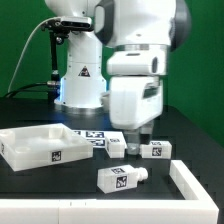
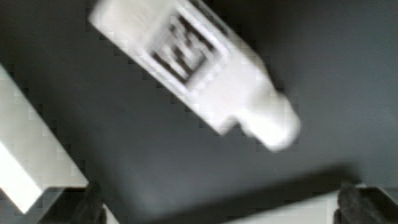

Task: Assemble one leg

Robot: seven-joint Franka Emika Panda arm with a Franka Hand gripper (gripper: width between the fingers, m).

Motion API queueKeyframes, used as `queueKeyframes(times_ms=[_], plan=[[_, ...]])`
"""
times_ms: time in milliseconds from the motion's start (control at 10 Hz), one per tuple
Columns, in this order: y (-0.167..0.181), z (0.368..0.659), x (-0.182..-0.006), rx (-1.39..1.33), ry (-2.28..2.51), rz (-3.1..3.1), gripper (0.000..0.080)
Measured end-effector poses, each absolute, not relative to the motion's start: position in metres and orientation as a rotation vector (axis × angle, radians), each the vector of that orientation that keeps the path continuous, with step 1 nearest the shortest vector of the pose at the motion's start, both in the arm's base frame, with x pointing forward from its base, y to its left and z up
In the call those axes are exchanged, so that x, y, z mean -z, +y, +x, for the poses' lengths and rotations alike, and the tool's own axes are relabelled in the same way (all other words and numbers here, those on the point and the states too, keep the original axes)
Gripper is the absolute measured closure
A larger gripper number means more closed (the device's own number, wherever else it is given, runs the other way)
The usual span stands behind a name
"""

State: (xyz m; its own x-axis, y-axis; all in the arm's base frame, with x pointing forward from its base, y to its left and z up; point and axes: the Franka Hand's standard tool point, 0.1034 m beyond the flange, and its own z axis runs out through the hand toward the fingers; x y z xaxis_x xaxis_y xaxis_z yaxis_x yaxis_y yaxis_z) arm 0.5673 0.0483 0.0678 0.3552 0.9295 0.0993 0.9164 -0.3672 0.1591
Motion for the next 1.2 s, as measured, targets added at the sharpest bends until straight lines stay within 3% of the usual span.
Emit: queueKeyframes(times_ms=[200, 700, 1200], plan=[[0.027, 0.566, -0.055, -0.25, 1.937, 2.333, 0.015], [0.027, 0.563, -0.051, -0.261, 1.948, 2.319, 0.015], [0.036, 0.545, -0.009, -0.203, 2.0, 2.345, 0.015]])
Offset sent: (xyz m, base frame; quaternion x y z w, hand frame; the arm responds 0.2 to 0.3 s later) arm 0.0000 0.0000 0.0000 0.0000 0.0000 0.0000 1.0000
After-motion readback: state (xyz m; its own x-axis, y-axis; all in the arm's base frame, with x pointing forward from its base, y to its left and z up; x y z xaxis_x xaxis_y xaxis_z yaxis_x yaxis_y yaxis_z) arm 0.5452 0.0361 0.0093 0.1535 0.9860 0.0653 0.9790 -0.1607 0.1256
